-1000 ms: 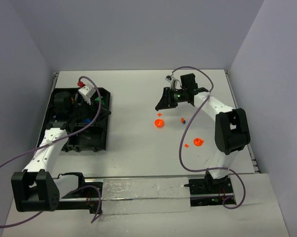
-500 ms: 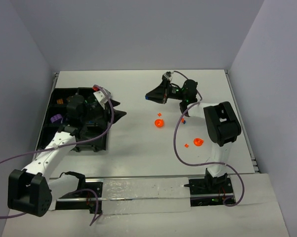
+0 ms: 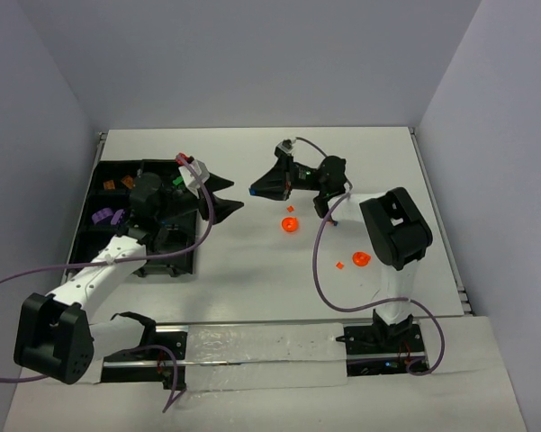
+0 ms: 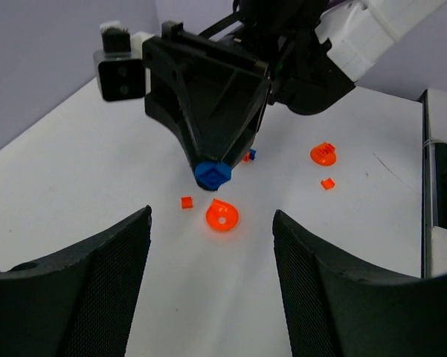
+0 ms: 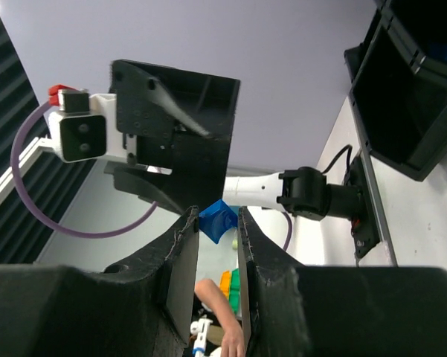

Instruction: Sort the legos into containers by color

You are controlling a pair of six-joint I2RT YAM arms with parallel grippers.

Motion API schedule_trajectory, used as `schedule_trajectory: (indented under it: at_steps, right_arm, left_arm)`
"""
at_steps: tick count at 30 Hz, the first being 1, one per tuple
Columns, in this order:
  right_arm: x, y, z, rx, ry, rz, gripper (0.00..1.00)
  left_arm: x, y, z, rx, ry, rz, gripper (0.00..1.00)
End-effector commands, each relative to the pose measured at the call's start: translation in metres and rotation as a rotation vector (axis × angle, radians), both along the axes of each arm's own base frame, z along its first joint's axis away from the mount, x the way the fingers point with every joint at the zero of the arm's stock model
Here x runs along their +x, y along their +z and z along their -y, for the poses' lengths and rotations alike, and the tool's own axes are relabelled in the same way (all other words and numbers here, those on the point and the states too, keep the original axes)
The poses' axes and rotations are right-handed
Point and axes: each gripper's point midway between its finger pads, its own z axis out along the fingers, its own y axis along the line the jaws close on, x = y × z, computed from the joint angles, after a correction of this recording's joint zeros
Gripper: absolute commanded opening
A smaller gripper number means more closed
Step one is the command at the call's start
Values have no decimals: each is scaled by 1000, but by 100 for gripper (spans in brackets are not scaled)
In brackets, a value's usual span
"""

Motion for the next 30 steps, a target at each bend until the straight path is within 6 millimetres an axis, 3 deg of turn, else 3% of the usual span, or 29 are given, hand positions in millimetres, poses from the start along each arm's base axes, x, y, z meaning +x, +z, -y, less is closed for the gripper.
schedule_trajectory:
  at_steps: [1, 6, 15, 25, 30]
  right_arm:
    - [-21, 30, -4, 51, 47, 146, 10]
    - [-28, 32, -10, 54, 75, 165, 9]
    - [-45, 42, -16, 68, 128, 217, 9]
    - [-52, 46, -17, 81, 145, 232, 9]
    - [-54, 47, -18, 84, 150, 233, 10]
  left_arm:
    - [-16, 21, 11, -38, -95, 105, 73]
    - [-30, 15, 17, -33, -152, 111, 75]
    - [-27, 10, 21, -15, -140, 113, 71]
    - [-21, 3, 21, 9, -117, 113, 48]
    - [-18, 0, 21, 24, -106, 99, 26]
